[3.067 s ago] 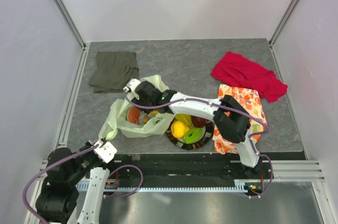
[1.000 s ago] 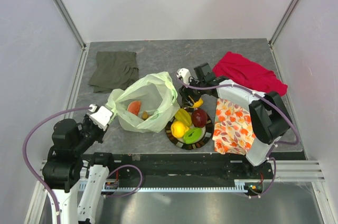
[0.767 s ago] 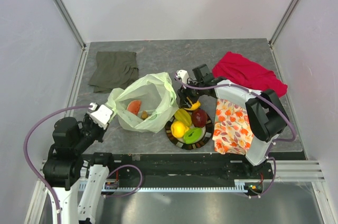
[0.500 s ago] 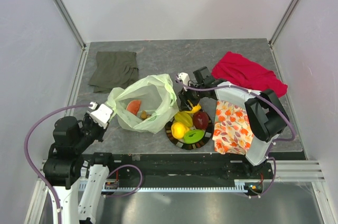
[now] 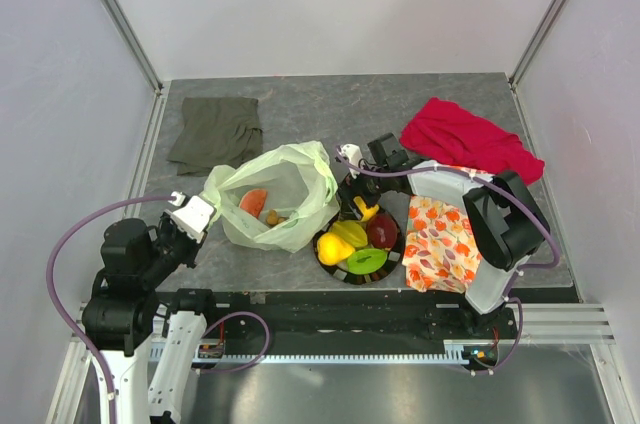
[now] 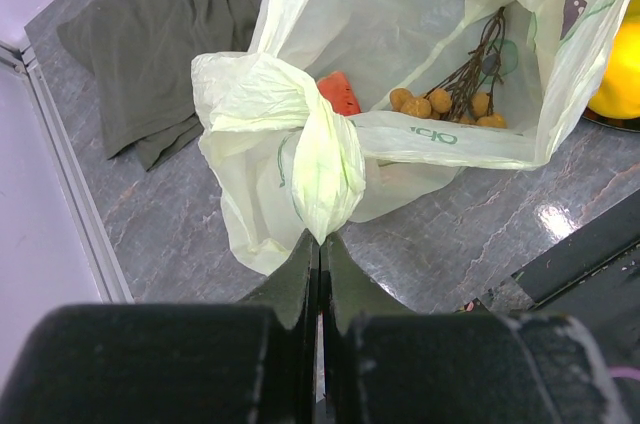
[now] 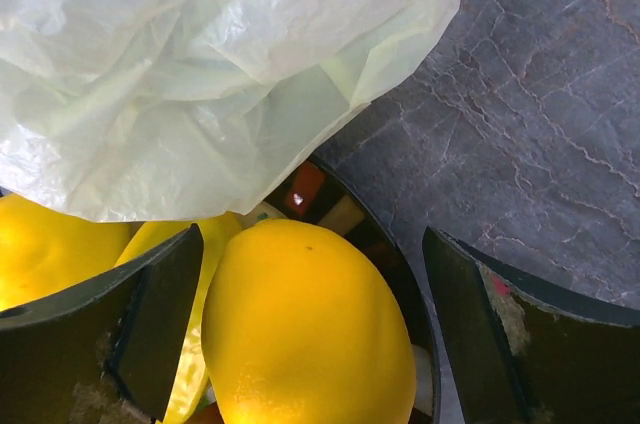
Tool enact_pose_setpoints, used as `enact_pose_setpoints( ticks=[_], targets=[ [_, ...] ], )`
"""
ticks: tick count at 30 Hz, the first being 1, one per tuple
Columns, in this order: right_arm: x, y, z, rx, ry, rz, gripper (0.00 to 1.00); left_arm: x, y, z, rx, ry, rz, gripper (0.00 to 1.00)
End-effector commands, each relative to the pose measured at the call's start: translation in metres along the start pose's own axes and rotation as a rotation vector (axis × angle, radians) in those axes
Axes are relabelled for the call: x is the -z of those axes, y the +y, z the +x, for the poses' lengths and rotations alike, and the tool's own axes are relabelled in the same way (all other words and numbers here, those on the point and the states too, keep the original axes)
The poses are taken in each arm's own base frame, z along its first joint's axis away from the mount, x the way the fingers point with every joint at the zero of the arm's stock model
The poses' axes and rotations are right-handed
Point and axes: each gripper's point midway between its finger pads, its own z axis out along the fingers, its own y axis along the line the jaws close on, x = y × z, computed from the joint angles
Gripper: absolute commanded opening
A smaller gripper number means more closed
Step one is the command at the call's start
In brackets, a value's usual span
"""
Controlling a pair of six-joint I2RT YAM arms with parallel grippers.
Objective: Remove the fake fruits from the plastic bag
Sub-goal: Place the fake fruit on the plate.
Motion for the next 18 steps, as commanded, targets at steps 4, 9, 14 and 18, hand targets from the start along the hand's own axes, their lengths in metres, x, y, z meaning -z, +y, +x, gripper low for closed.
enact_pose_setpoints(
  ticks=[4,9,14,18],
  targets=[
    [0.033,0.012,-0.043,0.020,-0.084,-0.002,0.98,0.003,-0.003,-0.009,0.025,-0.031,0.015,0.01],
    [0.077,0.023,-0.067,0.047,-0.135,0.045,0.98,0.002,-0.006,-0.009,0.014,-0.040,0.031,0.02],
    [0.132,0.044,-0.100,0.128,-0.223,0.081,0.98,0.002,-0.011,-0.005,0.006,-0.037,0.048,0.02],
    [0.172,0.080,-0.142,0.083,-0.371,0.019,0.98,0.012,-0.017,-0.004,-0.005,-0.026,0.068,0.01]
  ],
)
